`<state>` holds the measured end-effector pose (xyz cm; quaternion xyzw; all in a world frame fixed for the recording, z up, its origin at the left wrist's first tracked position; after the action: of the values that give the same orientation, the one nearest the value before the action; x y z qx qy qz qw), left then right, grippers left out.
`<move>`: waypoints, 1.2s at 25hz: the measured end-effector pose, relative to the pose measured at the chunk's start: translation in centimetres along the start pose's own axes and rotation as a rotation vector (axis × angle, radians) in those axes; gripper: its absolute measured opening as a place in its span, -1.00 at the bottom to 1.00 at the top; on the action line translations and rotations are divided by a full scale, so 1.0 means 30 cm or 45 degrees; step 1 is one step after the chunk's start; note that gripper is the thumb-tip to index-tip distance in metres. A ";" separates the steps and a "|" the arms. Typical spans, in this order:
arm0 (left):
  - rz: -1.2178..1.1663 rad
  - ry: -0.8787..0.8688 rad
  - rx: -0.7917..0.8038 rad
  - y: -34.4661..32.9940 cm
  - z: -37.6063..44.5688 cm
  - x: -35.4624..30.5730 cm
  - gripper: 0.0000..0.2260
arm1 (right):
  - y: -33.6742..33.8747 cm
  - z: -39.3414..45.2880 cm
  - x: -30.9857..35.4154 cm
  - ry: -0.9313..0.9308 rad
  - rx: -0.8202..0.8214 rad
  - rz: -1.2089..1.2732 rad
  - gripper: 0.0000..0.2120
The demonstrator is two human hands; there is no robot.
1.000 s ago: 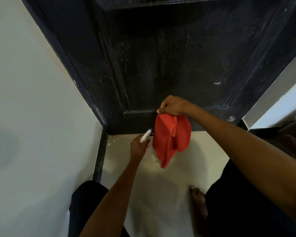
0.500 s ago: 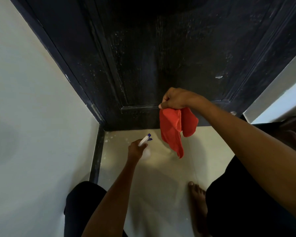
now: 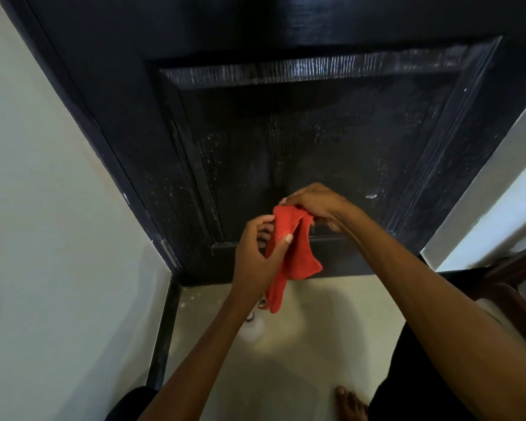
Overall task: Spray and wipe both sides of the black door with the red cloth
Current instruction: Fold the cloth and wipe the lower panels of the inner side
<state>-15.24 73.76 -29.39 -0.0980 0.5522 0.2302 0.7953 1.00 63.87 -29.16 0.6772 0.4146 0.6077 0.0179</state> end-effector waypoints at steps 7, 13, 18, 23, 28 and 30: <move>-0.087 0.002 -0.235 0.142 0.215 -0.129 -0.92 | 0.054 -0.070 0.131 0.385 0.027 0.209 -0.70; -0.102 -0.042 -0.100 0.136 0.377 -0.284 -0.90 | -0.013 -0.107 0.175 0.555 0.063 0.015 -0.47; -0.123 -0.095 -0.028 0.129 0.398 -0.377 -0.89 | -0.071 -0.151 0.178 0.523 0.125 -0.264 -0.23; 0.032 -0.172 -0.069 0.160 0.421 -0.441 -0.85 | -0.147 -0.179 0.168 0.443 0.213 -0.237 0.09; 0.227 -0.222 -0.040 0.165 0.430 -0.500 -0.87 | -0.113 -0.167 0.176 0.386 -0.190 -0.375 -0.34; 0.158 -0.181 -0.071 0.204 0.442 -0.503 -0.85 | -0.065 -0.152 0.158 0.297 -0.289 -0.555 -0.53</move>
<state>-11.40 80.67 -9.94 -0.0692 0.4928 0.3006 0.8136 -4.24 65.73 -25.17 0.4910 0.4791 0.7059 0.1761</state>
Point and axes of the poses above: each hand's wrist, its own z-axis towards the middle knuckle, its own y-axis out of the back of the hand, x = y × z, the point moved 9 cm from there along z, towards the middle knuckle, and after that the axes turned 10 degrees about -z, right-handed, at the moved point
